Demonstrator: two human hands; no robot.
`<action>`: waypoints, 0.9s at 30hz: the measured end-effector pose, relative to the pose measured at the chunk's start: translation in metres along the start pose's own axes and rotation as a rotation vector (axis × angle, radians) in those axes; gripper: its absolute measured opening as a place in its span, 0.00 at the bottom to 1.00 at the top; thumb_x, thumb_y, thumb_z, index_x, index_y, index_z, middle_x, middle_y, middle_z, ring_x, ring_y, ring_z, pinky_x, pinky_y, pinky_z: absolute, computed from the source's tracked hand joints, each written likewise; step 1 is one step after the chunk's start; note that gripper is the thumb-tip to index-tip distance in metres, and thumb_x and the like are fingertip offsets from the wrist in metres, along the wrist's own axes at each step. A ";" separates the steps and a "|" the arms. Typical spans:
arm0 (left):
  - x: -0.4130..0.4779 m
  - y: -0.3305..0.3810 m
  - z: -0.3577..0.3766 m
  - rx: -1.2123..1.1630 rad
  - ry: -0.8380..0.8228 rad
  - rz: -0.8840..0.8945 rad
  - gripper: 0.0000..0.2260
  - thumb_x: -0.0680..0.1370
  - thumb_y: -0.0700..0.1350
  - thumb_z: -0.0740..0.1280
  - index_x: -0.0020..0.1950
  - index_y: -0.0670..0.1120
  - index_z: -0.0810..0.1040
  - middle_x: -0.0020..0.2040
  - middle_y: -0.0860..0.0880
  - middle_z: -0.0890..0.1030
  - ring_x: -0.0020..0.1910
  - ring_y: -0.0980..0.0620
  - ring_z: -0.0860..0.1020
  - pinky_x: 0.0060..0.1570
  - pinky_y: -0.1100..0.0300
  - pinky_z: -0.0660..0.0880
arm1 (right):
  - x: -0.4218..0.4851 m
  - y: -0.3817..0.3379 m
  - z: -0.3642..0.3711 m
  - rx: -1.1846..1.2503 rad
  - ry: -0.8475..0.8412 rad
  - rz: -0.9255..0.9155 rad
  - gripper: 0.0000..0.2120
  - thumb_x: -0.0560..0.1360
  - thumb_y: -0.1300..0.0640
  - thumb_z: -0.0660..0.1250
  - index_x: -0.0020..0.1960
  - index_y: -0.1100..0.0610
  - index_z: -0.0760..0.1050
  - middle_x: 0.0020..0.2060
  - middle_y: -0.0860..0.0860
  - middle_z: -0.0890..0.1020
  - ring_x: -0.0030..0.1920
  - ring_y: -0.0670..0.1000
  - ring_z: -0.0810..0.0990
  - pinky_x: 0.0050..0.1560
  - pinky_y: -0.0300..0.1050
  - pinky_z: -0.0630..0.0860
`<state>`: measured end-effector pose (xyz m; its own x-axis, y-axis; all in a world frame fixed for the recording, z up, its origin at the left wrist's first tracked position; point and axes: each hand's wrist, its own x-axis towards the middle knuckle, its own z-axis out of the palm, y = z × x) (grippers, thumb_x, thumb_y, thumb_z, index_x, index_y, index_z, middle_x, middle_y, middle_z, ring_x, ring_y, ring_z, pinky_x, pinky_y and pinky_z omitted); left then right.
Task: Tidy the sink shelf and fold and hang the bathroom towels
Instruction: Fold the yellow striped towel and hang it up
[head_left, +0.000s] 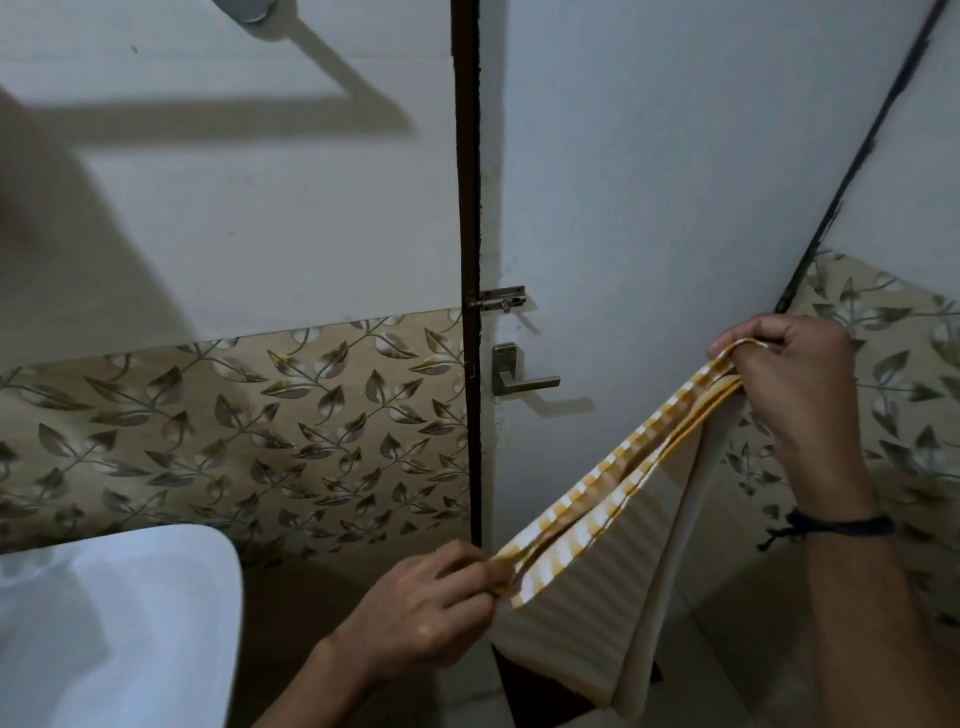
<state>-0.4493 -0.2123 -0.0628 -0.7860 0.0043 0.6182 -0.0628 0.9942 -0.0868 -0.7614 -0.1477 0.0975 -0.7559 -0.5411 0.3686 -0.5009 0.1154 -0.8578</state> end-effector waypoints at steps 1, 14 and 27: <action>0.001 -0.001 0.001 -0.033 0.012 -0.050 0.08 0.82 0.44 0.64 0.44 0.44 0.77 0.56 0.46 0.82 0.49 0.47 0.78 0.41 0.59 0.75 | 0.000 0.000 -0.001 -0.006 0.001 -0.002 0.17 0.68 0.69 0.59 0.35 0.52 0.82 0.22 0.45 0.77 0.20 0.45 0.70 0.24 0.36 0.63; -0.010 -0.018 0.009 -0.072 0.026 -0.335 0.06 0.79 0.44 0.72 0.46 0.41 0.82 0.57 0.44 0.80 0.50 0.50 0.80 0.45 0.59 0.79 | -0.008 -0.006 -0.006 -0.011 0.009 -0.022 0.16 0.67 0.66 0.60 0.36 0.52 0.83 0.32 0.53 0.84 0.37 0.63 0.82 0.39 0.59 0.80; -0.027 -0.022 0.026 -0.054 -0.103 -0.280 0.09 0.82 0.50 0.68 0.58 0.46 0.79 0.61 0.45 0.76 0.53 0.49 0.77 0.39 0.54 0.79 | -0.013 -0.020 0.000 0.063 -0.035 -0.102 0.16 0.66 0.68 0.61 0.35 0.52 0.83 0.28 0.52 0.82 0.34 0.64 0.81 0.36 0.48 0.74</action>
<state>-0.4423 -0.2366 -0.0979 -0.8010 -0.2792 0.5296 -0.2554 0.9594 0.1194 -0.7420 -0.1426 0.1098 -0.6867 -0.5759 0.4436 -0.5461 0.0059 -0.8377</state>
